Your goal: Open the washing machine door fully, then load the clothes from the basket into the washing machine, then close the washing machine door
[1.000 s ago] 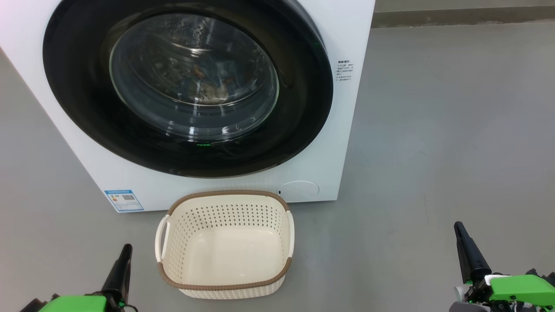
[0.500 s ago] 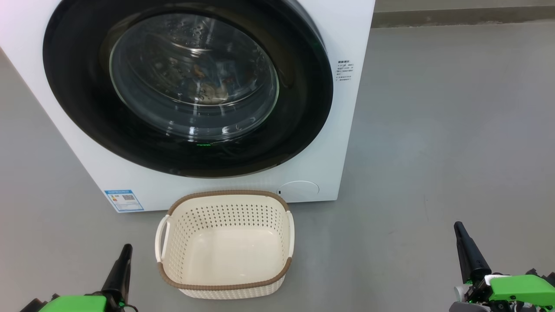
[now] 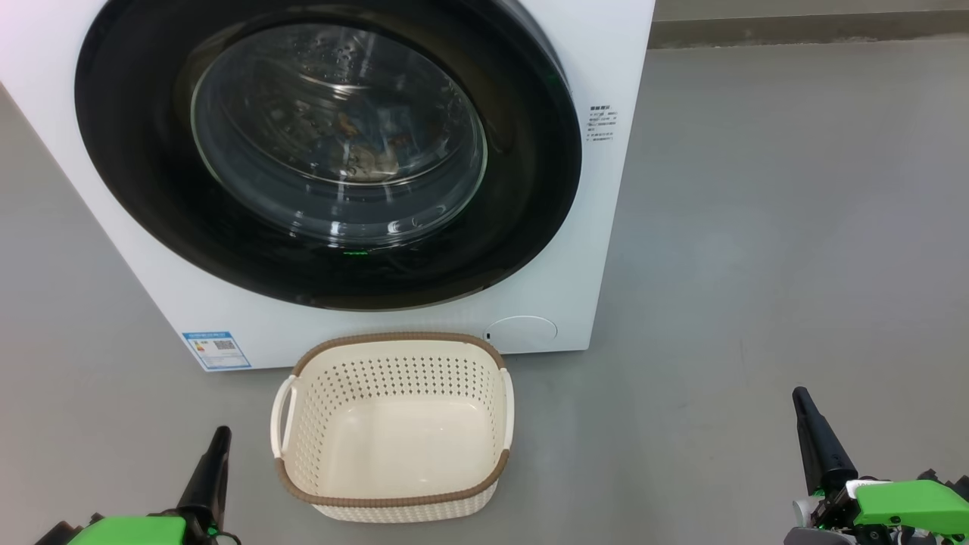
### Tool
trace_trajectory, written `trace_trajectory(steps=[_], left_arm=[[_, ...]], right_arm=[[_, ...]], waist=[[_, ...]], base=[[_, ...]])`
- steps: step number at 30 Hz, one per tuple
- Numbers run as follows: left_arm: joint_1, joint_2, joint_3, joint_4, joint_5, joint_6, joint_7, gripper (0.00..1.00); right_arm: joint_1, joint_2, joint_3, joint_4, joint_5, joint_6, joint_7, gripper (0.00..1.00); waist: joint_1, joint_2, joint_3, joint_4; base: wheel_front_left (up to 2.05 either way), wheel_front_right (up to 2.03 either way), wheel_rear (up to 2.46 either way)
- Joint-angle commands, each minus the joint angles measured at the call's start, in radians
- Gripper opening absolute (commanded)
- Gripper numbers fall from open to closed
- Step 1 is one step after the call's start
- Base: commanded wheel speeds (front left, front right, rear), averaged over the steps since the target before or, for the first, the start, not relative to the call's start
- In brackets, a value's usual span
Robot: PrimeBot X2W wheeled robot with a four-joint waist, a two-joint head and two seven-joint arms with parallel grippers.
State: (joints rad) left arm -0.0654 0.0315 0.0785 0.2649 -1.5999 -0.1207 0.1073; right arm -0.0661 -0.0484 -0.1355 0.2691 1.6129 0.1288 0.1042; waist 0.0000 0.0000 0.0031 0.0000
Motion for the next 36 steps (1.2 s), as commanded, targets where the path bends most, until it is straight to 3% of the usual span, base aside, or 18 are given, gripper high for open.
trace_trajectory(steps=[1,36], left_arm=[[-0.043,0.019,0.035,-0.02,-0.009,-0.01,0.006,0.0],[-0.043,0.019,0.035,-0.02,-0.009,-0.01,0.006,0.0]], right_arm=[[-0.042,-0.003,0.022,-0.024,-0.004,0.002,0.008,0.0],[-0.042,-0.003,0.022,-0.024,-0.004,0.002,0.009,0.0]], waist=[[0.0,0.0,0.0,0.0],[0.0,0.0,0.0,0.0]], base=[[0.0,0.0,0.0],[0.0,0.0,0.0]])
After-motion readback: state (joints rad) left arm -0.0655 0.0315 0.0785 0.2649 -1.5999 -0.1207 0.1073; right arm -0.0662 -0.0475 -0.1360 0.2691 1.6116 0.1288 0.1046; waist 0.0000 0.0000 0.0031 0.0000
